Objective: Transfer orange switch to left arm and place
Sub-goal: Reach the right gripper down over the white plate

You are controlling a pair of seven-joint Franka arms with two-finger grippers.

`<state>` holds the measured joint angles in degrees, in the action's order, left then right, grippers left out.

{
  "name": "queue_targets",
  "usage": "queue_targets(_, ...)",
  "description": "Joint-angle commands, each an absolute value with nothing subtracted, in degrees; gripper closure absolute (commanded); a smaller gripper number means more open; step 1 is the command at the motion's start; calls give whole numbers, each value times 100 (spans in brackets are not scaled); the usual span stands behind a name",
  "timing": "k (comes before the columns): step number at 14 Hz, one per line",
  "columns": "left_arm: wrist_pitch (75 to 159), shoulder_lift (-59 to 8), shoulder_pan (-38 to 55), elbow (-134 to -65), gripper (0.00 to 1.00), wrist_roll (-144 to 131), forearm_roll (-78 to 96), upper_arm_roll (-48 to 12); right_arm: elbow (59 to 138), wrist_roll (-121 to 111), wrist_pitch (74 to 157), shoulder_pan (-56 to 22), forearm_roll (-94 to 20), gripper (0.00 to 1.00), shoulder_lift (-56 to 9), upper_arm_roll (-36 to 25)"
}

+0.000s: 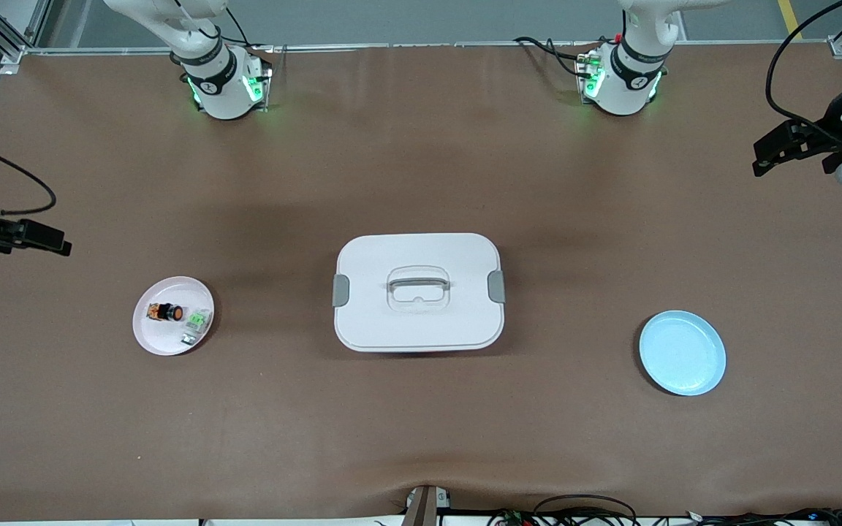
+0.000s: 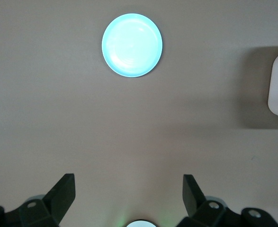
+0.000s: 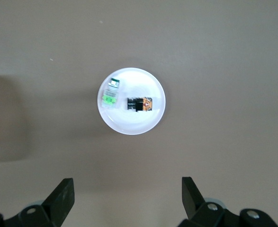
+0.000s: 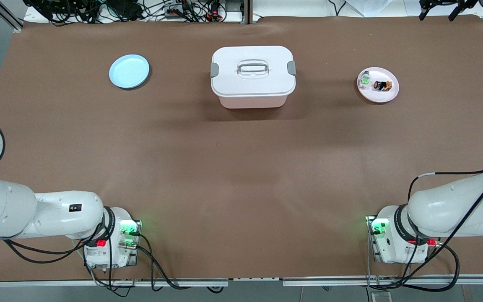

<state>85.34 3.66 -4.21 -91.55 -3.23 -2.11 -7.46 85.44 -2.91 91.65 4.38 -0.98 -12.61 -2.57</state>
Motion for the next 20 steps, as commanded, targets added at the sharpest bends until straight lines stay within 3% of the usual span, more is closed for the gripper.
queue_targets(1, 8446, 334, -431, -9070, 0, -220, -299, -765, 8482, -290, 9228, 562, -158, 0, -1537, -220)
queue_targets(9, 8438, 334, -431, -9070, 0, -185, -273, -765, 8604, -299, 10027, 527, -158, 0, -2030, -202)
queue_targets(12, 8429, 343, -431, -9061, 0, -167, -272, -765, 9585, -299, 11132, 527, -281, 0, -1960, -202)
queue_targets(20, 8438, 343, -422, -9053, 0, -176, -264, -765, 11064, -448, 13383, 484, -308, 0, -2030, -193)
